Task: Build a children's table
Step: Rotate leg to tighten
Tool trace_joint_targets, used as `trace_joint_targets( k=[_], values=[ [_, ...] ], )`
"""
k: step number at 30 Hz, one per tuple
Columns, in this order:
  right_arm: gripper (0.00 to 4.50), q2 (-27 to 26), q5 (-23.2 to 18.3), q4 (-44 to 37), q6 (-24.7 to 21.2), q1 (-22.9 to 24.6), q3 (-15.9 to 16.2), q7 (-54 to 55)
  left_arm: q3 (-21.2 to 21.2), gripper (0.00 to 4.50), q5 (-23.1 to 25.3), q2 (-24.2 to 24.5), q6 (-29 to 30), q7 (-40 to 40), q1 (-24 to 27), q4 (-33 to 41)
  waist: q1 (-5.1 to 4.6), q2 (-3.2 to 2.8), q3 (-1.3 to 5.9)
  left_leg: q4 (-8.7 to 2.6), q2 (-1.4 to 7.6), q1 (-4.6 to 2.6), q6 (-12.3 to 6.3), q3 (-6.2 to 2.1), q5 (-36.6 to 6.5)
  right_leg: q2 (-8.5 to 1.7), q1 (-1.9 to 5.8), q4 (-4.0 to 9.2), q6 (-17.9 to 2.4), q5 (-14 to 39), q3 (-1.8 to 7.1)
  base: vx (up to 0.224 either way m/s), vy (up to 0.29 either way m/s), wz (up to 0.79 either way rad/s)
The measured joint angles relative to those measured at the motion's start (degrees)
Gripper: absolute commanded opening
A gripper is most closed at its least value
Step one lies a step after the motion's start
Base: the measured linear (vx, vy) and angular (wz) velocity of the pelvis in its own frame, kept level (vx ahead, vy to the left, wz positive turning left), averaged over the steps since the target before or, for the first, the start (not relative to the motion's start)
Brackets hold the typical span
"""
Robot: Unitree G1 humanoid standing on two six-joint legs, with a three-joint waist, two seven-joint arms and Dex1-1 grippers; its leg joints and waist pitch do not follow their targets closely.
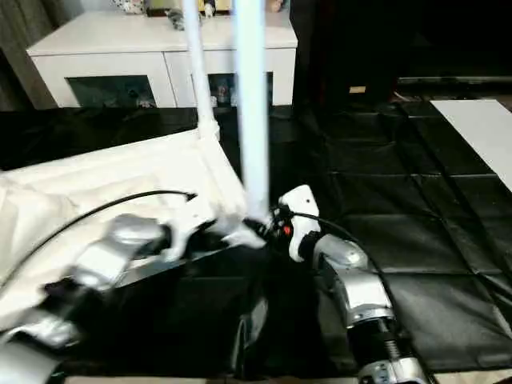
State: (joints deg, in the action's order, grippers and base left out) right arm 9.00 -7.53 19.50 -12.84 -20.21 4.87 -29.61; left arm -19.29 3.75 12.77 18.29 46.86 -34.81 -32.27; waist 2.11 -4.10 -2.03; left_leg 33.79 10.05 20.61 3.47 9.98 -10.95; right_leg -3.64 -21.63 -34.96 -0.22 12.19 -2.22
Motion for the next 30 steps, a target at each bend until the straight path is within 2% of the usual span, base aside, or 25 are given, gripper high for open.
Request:
trace_joint_targets(
  k=[3, 7, 11, 12, 14, 16, 20, 23, 25, 27, 30],
  values=[
    [2.23, -3.8, 3.5, 2.3, 0.7, -2.3, -0.5, 10.6, 0.8, 0.00, 0.8, -4.4, 1.2, -7.1, -3.4, -5.3, -0.34, -0.08, 0.00, 0.00, -0.10, -0.32, 0.00, 0.00, 0.0, -0.11, 0.24, 0.06, 0.1, 0.1, -0.01, 0.000, 0.000, 0.00],
    [2.09, -8.6, 5.9, 5.7, 0.4, -5.3, -2.4, 22.7, 1.6, 0.00, 1.1, -9.5, -0.1, -14.5, -6.8, -11.9, -0.48, -0.21, 0.03, -0.11, -0.20, -0.28, -0.01, -0.01, 0.0, -0.22, 0.25, 0.37, 0.1, 0.1, -0.06, 0.000, 0.000, 0.00],
    [2.09, -9.0, 6.1, 6.7, 1.3, -6.0, -2.6, 24.1, 2.1, 0.00, 1.1, -10.4, -1.5, -15.8, -7.2, -13.3, -0.43, -0.32, 0.10, -0.18, -0.19, -0.24, -0.01, -0.02, 0.0, -0.22, 0.36, 0.64, 0.2, -0.1, -0.09, 0.000, 0.000, 0.00],
    [2.57, -9.0, 6.1, 6.8, 2.1, -5.9, -2.7, 23.8, 2.1, 0.00, 1.1, -10.3, -1.8, -15.8, -7.2, -13.3, -0.42, -0.37, 0.12, -0.20, -0.19, -0.22, -0.02, -0.01, 0.0, -0.23, 0.35, 0.69, 0.1, -0.2, -0.11, 0.000, 0.000, 0.00],
    [2.70, -8.8, 5.9, 6.5, 3.1, -5.5, -2.7, 22.2, 2.0, 0.00, 1.2, -9.9, -2.2, -15.8, -7.2, -13.3, -0.41, -0.38, 0.11, -0.27, -0.18, -0.21, -0.02, -0.01, 0.0, -0.23, 0.34, 0.71, 0.0, -0.4, -0.16, 0.000, 0.000, 0.00],
    [2.78, -8.6, 5.9, 5.9, 3.9, -4.1, -1.2, 18.9, 2.1, 0.00, 1.6, -8.6, -2.9, -16.0, -7.5, -13.6, -0.77, -0.32, 0.04, -0.39, -0.15, -0.02, -0.02, -0.05, 0.0, -0.20, 0.24, 0.72, -0.1, -0.5, -0.23, 0.000, 0.000, 0.00],
    [3.12, -5.9, 5.7, 5.0, 4.0, -3.4, 1.7, 13.1, 2.1, 0.00, 1.7, -7.4, -3.8, -15.0, -7.5, -13.1, -1.06, -0.36, 0.02, -0.50, -0.13, 0.46, -0.02, -0.20, 0.0, -0.18, -0.27, 0.80, 0.0, -0.8, -0.39, 0.000, 0.000, 0.00],
    [3.12, -1.1, 4.6, 0.6, 3.7, -1.9, 4.0, 4.3, 1.8, 0.00, 1.6, -5.5, -4.6, -11.3, -5.8, -10.3, -0.84, -0.38, 0.02, -0.51, 0.00, 0.52, -0.03, -0.20, 0.0, -0.01, -0.32, 0.85, 0.1, -0.7, -0.38, 0.000, 0.000, 0.00],
    [3.12, 5.1, 2.7, -4.4, 3.8, 0.3, 6.2, -5.4, 1.4, 0.00, 0.4, -3.1, -6.2, -6.2, -3.3, -6.8, -0.35, -0.42, 0.01, -0.62, 0.05, 0.54, -0.05, -0.19, 0.0, 0.04, -0.31, 1.00, 0.1, -0.6, -0.38, 0.000, 0.000, 0.00],
    [3.12, 9.2, 1.9, -6.1, 4.0, 1.5, 6.4, -11.7, 1.3, 0.00, -0.5, -0.6, -7.5, -1.5, -1.5, -4.7, -0.04, -0.44, 0.02, -0.67, 0.06, 0.52, -0.31, -0.17, 0.1, 0.04, -0.34, 0.96, 0.1, -0.6, -0.38, 0.000, 0.000, 0.00],
    [3.12, 12.0, 0.6, -8.0, 4.4, 2.4, 6.6, -16.3, 1.3, 0.00, -2.4, 2.7, -8.3, 4.4, 1.0, -1.6, 0.06, -0.46, 0.01, -0.70, 0.13, 0.52, -0.30, -0.16, 0.1, 0.10, -0.38, 0.93, 0.1, -0.6, -0.39, 0.000, 0.000, 0.00]
  ],
)
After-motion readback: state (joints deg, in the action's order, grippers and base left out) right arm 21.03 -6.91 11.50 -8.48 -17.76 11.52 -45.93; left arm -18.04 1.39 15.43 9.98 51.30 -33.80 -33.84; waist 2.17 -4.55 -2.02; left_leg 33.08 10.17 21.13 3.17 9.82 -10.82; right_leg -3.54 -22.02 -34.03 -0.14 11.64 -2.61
